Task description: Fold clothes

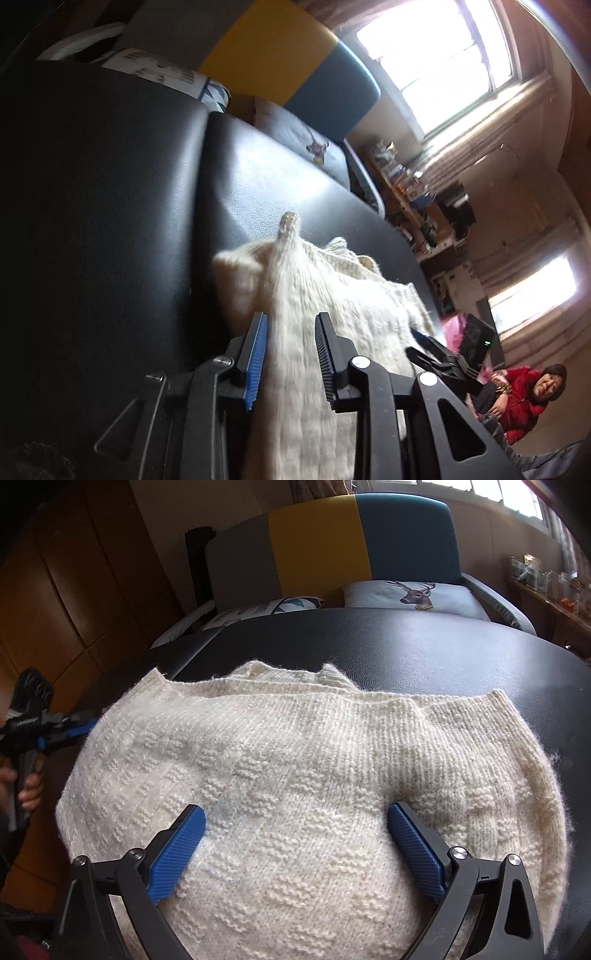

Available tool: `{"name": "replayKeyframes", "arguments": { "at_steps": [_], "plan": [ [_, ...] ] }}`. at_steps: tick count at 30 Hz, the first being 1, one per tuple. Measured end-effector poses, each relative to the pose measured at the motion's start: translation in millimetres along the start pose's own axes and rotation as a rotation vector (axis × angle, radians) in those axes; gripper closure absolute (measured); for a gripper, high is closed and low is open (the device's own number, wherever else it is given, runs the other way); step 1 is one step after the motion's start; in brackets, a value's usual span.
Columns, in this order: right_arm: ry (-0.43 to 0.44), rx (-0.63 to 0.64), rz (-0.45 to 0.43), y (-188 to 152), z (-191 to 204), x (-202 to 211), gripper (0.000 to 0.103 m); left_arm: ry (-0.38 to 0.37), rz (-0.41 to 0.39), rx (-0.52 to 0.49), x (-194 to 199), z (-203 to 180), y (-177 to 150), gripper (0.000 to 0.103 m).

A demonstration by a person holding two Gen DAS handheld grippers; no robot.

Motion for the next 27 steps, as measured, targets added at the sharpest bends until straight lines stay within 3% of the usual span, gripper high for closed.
{"name": "replayKeyframes", "arguments": {
  "at_steps": [2, 3, 6, 11, 13, 15, 19, 24, 27],
  "plan": [
    [0.004, 0.003, 0.003, 0.0, 0.6, -0.6, 0.000, 0.039, 0.009, -0.018, -5.8, -2.5, 3.3, 0.080],
    [0.007, 0.004, 0.003, 0.0, 0.6, -0.5, 0.000, 0.069, 0.002, -0.023, -4.6, -2.3, 1.6, 0.098],
    [0.020, -0.001, -0.005, -0.6, 0.0, 0.3, 0.000, 0.159, -0.017, -0.037, -0.7, -1.6, -3.2, 0.099],
    [0.010, 0.014, -0.004, -1.4, 1.9, -2.9, 0.000, 0.308, 0.029, 0.044, -23.5, 33.2, -18.6, 0.103],
    [0.012, 0.013, -0.008, -1.6, 1.5, -2.7, 0.000, 0.245, 0.013, 0.109, -18.5, 37.5, -18.6, 0.103],
    [0.011, 0.014, -0.010, -1.9, 1.7, -2.8, 0.000, 0.180, -0.002, 0.175, -13.1, 41.8, -18.3, 0.092],
    [0.011, 0.015, -0.013, -2.2, 2.0, -3.4, 0.000, 0.074, -0.045, 0.225, -1.0, 46.1, -11.3, 0.082],
    [0.015, 0.019, -0.012, -0.8, 0.2, -3.1, 0.000, -0.033, -0.045, 0.213, -7.5, 33.4, -3.3, 0.066],
    [0.016, 0.019, -0.013, -0.8, 0.4, -3.0, 0.000, -0.014, -0.004, 0.150, -21.8, 24.2, 3.5, 0.058]
  ]
}}
Point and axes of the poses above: each gripper's, at about its wrist camera, not at the fingertips, and x roughly against the way its jaws point, z to its left, y to its top, the point moved 4 cm from there along -x, roughly the way its jaws point, and after that the axes turned 13 degrees about y, right-handed, at the moved point
